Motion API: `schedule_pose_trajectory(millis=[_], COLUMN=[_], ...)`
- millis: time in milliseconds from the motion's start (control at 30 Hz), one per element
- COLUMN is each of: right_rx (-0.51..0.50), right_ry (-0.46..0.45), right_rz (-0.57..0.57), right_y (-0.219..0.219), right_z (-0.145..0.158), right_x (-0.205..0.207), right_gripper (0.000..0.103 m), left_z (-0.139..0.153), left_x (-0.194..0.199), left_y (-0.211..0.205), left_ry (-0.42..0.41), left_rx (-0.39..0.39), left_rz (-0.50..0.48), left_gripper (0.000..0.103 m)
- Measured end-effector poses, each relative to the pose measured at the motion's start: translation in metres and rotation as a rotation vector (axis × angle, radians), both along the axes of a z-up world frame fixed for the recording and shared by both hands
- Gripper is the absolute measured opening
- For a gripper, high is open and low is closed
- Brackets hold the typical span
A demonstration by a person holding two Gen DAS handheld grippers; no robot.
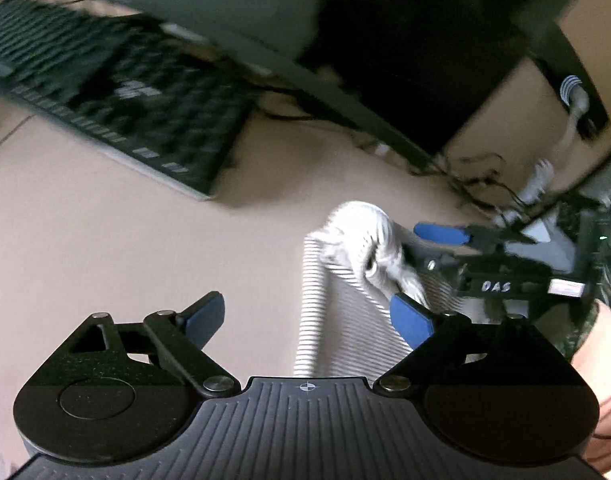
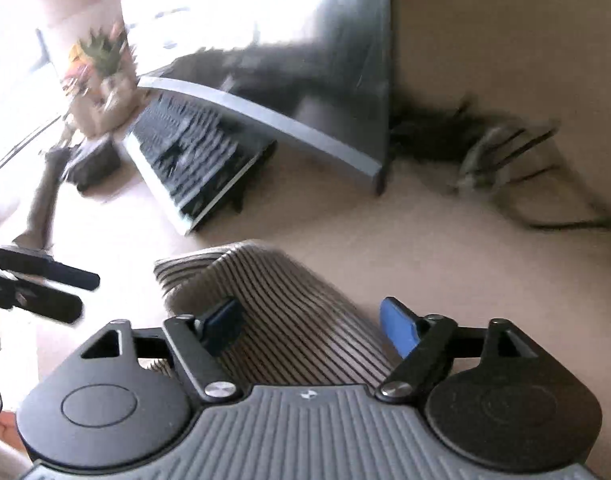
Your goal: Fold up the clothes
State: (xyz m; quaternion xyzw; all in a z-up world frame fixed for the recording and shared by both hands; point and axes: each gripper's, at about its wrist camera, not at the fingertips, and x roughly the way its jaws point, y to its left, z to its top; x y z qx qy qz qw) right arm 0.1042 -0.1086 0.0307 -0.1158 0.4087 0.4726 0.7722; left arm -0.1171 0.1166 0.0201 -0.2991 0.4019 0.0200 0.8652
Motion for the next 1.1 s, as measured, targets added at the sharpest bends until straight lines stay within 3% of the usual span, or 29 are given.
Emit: schedule_pose_trajectory(millis=[67, 133, 200, 233, 300, 333, 433, 500, 667, 733, 767, 900, 1100], right_rx=[-0.021, -0.012, 0.012, 0.006, -0.009, -0.010, -0.039, -0.075, -0.084, -0.072, -0.072, -0.068, 0.010], right_ry=[0.064, 0.115, 0.136, 0.092, -0.015, -0.078, -0.318, -0.376, -0.384, -0.369, -0.366, -0.330, -0.306], right_rz=[0.016, 0.023, 0.033, 0.042, 0.054, 0.068, 0.131, 0.156, 0.054, 0.019, 0.006, -0.061, -0.414], right_y=[0.009, 0.012, 0.011, 0.011, 0.012, 0.012, 0.008, 0.008, 0.007, 0.003, 0.000, -0.027, -0.082], right_z=[-0.016, -0.021, -0.018, -0.011, 0.004, 0.012, 0.026, 0.016, -0.006, -0.003, -0.001, 0.017, 0.060], right_x=[0.006, 0.009, 0.007, -0.004, -0.028, -0.043, -0.103, -0.134, -0.175, -0.180, -0.184, -0.190, -0.151], right_gripper=[0.089, 0.086, 0.067, 0.050, 0.034, 0.031, 0.031, 0.031, 0.036, 0.037, 0.038, 0.047, 0.049], left_z=[-0.003, -0.006, -0.007, -0.007, -0.003, 0.000, 0.011, 0.016, 0.011, 0.001, -0.004, -0.019, -0.028], left_x=[-0.005, -0.011, -0.012, -0.010, -0.006, -0.003, 0.003, 0.008, 0.025, 0.033, 0.035, 0.034, 0.024], left_y=[0.011, 0.021, 0.028, 0.028, 0.027, 0.025, 0.013, 0.001, -0.036, -0.046, -0.049, -0.055, -0.063], left_ry=[0.011, 0.010, 0.008, 0.004, -0.012, -0.026, -0.071, -0.090, -0.074, -0.034, -0.018, 0.028, 0.023], left_rx=[-0.017, -0.035, -0.049, -0.055, -0.065, -0.066, -0.068, -0.072, -0.052, -0.021, -0.009, 0.025, 0.085], left_rz=[0.051, 0.087, 0.109, 0.113, 0.104, 0.090, 0.021, -0.038, -0.176, -0.207, -0.219, -0.252, -0.288], left_gripper=[0.094, 0.094, 0.094, 0.094, 0.094, 0.094, 0.094, 0.094, 0.090, 0.079, 0.067, 0.068, 0.071])
